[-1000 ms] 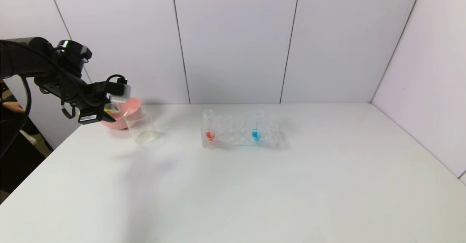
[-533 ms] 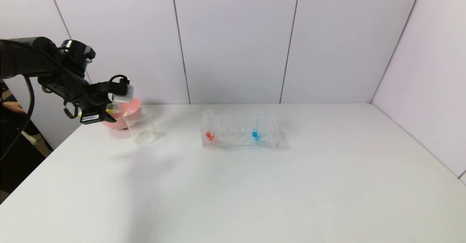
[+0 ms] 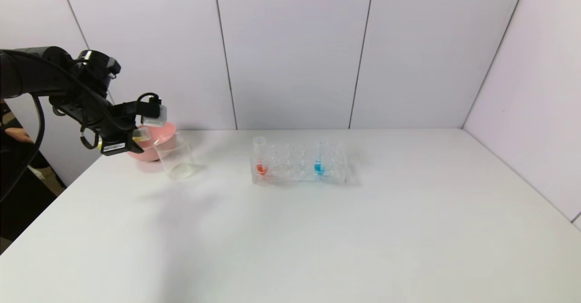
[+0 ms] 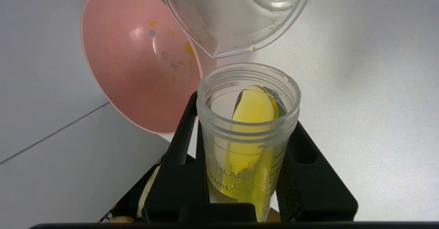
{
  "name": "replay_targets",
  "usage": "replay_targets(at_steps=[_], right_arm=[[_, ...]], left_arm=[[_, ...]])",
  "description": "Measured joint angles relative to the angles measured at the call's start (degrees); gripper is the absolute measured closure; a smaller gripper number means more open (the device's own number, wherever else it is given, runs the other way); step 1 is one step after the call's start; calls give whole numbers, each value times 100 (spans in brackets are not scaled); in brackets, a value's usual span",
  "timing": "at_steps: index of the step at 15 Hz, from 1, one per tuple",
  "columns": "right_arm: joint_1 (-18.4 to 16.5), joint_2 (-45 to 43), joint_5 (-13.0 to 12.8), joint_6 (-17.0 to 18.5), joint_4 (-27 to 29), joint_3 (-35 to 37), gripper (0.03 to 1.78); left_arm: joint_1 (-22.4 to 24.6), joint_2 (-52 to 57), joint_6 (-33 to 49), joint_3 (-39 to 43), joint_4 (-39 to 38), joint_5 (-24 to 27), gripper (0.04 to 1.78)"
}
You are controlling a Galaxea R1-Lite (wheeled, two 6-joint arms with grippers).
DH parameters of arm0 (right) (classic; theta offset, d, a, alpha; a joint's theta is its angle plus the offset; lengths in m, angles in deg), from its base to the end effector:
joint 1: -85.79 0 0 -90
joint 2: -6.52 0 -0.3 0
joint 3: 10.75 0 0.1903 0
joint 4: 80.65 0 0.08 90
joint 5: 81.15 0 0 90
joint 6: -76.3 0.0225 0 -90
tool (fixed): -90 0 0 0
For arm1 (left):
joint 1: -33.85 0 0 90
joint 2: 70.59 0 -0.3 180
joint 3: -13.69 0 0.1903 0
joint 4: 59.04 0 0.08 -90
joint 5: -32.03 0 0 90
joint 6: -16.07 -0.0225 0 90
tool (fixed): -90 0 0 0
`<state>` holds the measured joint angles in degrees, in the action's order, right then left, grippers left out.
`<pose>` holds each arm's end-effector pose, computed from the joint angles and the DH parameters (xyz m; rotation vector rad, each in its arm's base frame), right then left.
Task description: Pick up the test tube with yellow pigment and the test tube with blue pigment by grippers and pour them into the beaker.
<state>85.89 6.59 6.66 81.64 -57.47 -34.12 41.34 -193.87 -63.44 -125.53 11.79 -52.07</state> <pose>-0.0227 -0.0009 0.0759 0.0932 -0.0038 -0.0364 0.4033 0.0507 0.2193 1.1646 0.7963 -0.6270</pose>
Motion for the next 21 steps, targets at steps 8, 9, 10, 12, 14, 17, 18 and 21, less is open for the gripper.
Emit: replay_targets(at_steps=[8, 9, 10, 12, 14, 17, 18, 21], right_arm=[[-2, 0, 0, 0, -2, 0, 10], [-2, 0, 0, -2, -4, 0, 10], [-5, 0, 0, -2, -4, 0, 10], [-5, 0, 0, -2, -4, 0, 10], [-5, 0, 0, -2, -4, 0, 10], [-5, 2, 0, -2, -4, 0, 10], [-5, 2, 0, 0, -6, 0, 10], [-2, 2, 0, -2, -6, 0, 10]], left_arm=[[-39, -67, 99, 0, 2, -252, 128], [-48, -76, 141, 0, 2, -266, 128], [-69, -87, 190, 0, 0, -293, 128], [-117, -108, 267, 0, -2, -401, 128], [-149, -117, 276, -6, -2, -500, 128], [-168, -119, 345, -33, -9, -541, 128], [-183, -124, 405, -33, -16, -541, 128], [-213, -133, 505, -35, -5, -601, 128]])
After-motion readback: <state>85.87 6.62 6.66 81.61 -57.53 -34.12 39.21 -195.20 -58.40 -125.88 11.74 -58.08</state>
